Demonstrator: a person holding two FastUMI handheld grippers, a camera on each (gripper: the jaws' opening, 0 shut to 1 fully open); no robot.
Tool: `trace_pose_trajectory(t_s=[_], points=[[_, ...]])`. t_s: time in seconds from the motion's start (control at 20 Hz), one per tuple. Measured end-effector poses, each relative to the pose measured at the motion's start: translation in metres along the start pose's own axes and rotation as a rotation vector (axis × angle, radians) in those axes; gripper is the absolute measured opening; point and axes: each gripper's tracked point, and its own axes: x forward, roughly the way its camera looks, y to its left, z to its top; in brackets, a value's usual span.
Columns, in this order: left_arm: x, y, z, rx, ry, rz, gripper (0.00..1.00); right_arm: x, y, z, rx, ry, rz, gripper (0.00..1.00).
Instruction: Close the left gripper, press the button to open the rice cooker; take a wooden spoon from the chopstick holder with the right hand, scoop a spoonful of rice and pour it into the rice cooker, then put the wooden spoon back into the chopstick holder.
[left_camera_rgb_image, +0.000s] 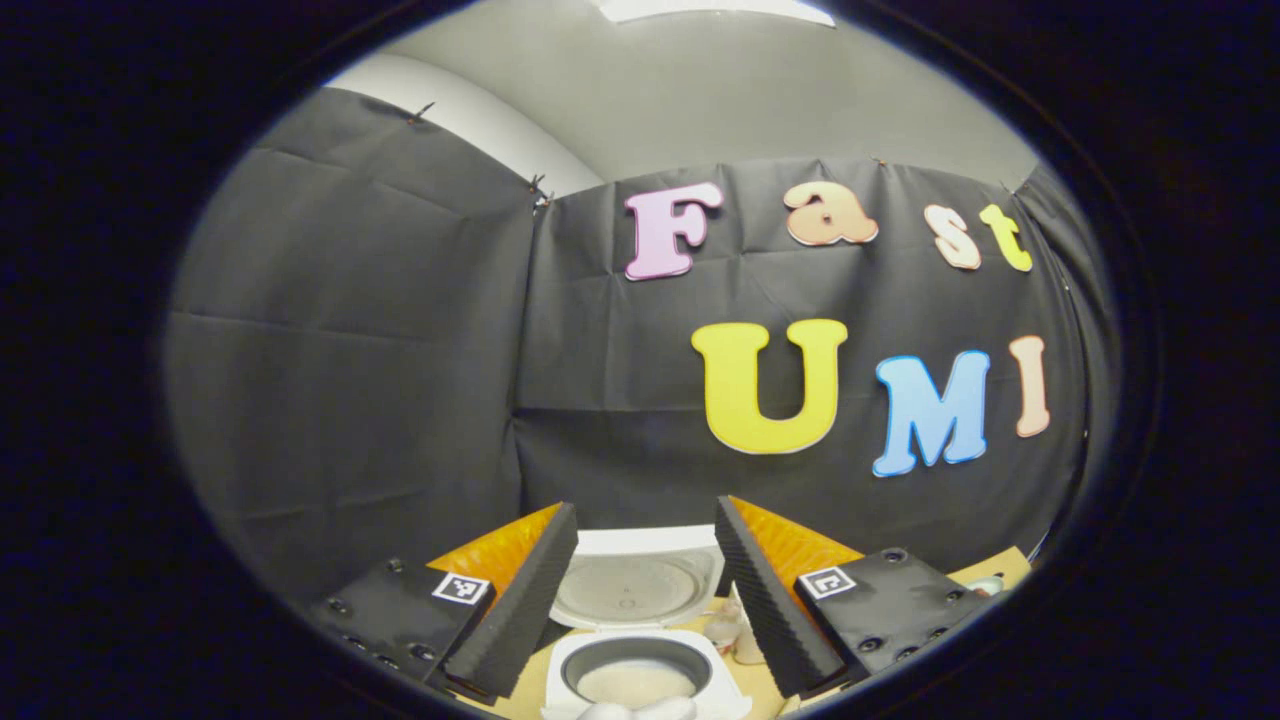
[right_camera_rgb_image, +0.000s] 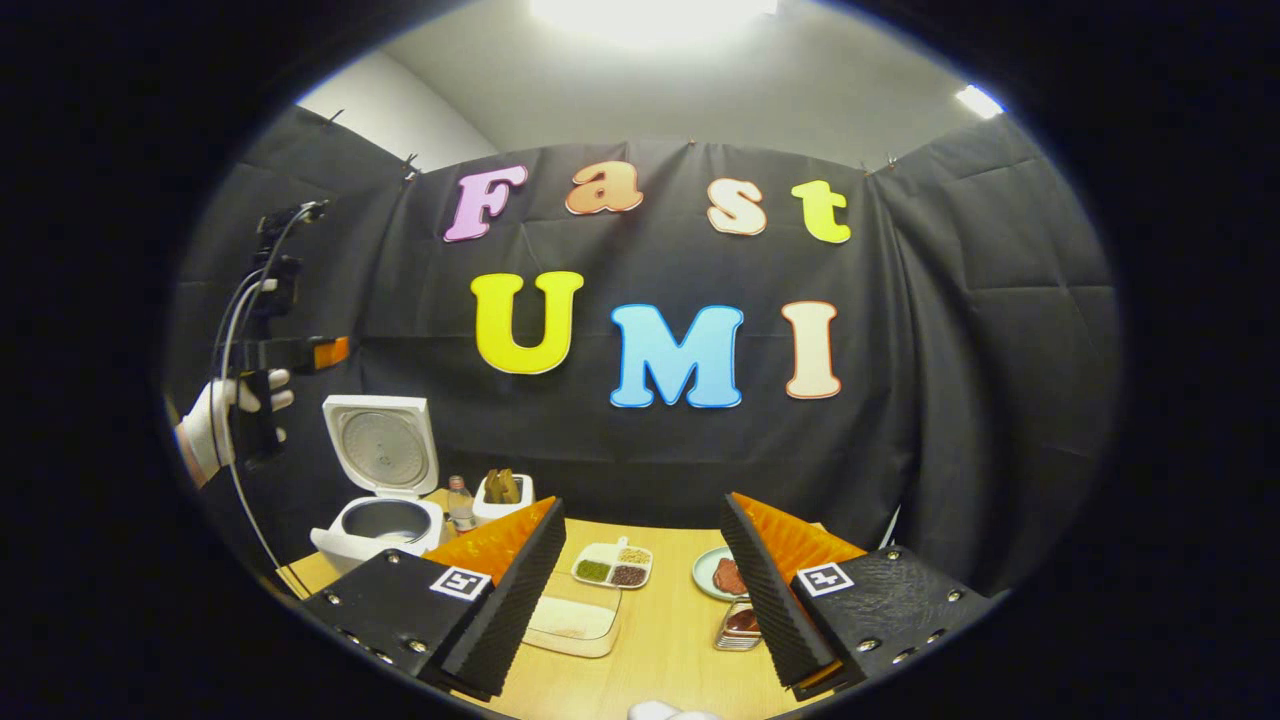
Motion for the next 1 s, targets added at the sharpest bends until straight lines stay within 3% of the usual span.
trace_pose_trajectory(t_s=[0.3, 0.5, 0.6, 0.75, 1.0], points=[[0.093, 0.008, 0.000, -0.029, 0.071, 0.010, 0.98, -0.008, 0.016, -0.007, 0.030, 0.051, 0.014, 0.95], [0.151, 0.002, -0.045, -0.009, 0.174, 0.018, 0.96, -0.001, 0.020, -0.014, 0.025, 0.086, 0.014, 0.95], [0.174, 0.005, -0.072, -0.047, 0.241, 0.022, 0.95, 0.004, 0.021, -0.022, 0.021, 0.111, 0.011, 0.95], [0.197, 0.016, -0.112, -0.066, 0.328, 0.067, 0.96, 0.010, 0.023, -0.036, 0.029, 0.159, 0.016, 0.96], [0.215, 0.028, -0.139, 0.007, 0.400, 0.110, 0.93, 0.015, 0.021, -0.051, 0.046, 0.203, 0.020, 0.96]])
